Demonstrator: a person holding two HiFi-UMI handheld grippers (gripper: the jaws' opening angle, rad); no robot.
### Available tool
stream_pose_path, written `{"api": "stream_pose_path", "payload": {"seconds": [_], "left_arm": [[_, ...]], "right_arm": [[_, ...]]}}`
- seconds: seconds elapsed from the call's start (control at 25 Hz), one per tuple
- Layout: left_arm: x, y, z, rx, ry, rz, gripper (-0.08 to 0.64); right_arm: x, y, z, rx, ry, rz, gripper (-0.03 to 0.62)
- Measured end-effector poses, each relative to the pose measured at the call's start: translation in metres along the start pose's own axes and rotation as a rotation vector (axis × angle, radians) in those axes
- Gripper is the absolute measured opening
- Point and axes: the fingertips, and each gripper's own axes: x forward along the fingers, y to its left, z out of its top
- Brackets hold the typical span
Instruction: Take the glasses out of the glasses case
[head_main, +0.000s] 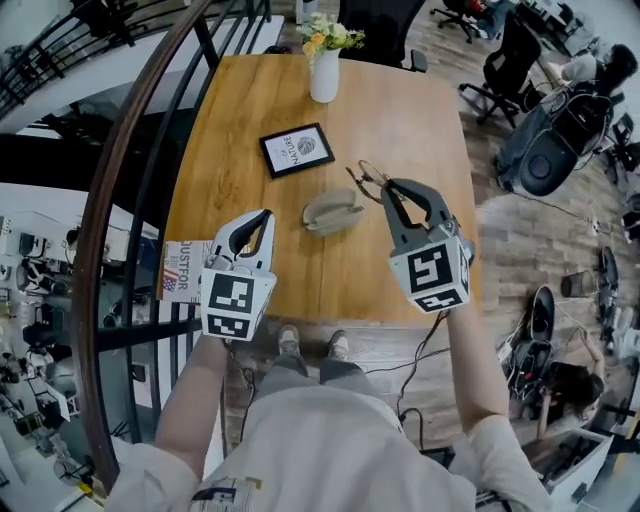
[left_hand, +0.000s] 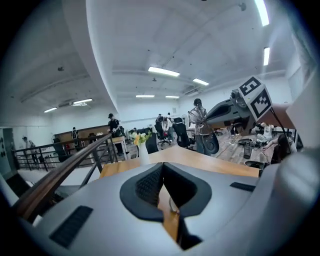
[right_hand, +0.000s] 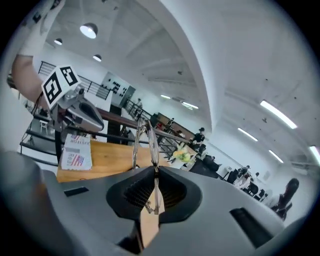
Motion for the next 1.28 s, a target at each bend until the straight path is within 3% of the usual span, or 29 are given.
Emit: {"api": "stream_pose_path", "payload": {"seconds": [0.2, 0.48, 0.68, 1.0, 1.28], "left_arm": [[-0.016, 0.013, 0.067, 0.07, -0.111, 0.02, 0.015], [-0.047, 0.021, 0.129, 0.133, -0.236, 0.063, 0.015], [-0.071, 0.016, 0.162, 0.107, -0.298, 0.083, 0.015], [-0.092, 0.008, 0.176, 0.127, -0.339, 0.075, 0.015], [-0.101, -0.018, 0.162, 0.153, -0.36, 0.023, 0.017]], "right_arm": [[-0.049, -0.038, 0.044, 0.164, -0.145, -0.082, 0.048], [-0.112, -0.064, 0.082, 0.259, -0.318, -0.189, 0.048], [-0.143, -0.068, 0.099, 0.375, -0.413, -0.206, 0.048], [-0.172, -0.065, 0.101, 0.485, -0.473, -0.214, 0.048], [-0.17, -0.046, 0.074, 0.496, -0.418, -0.205, 0.048]]}}
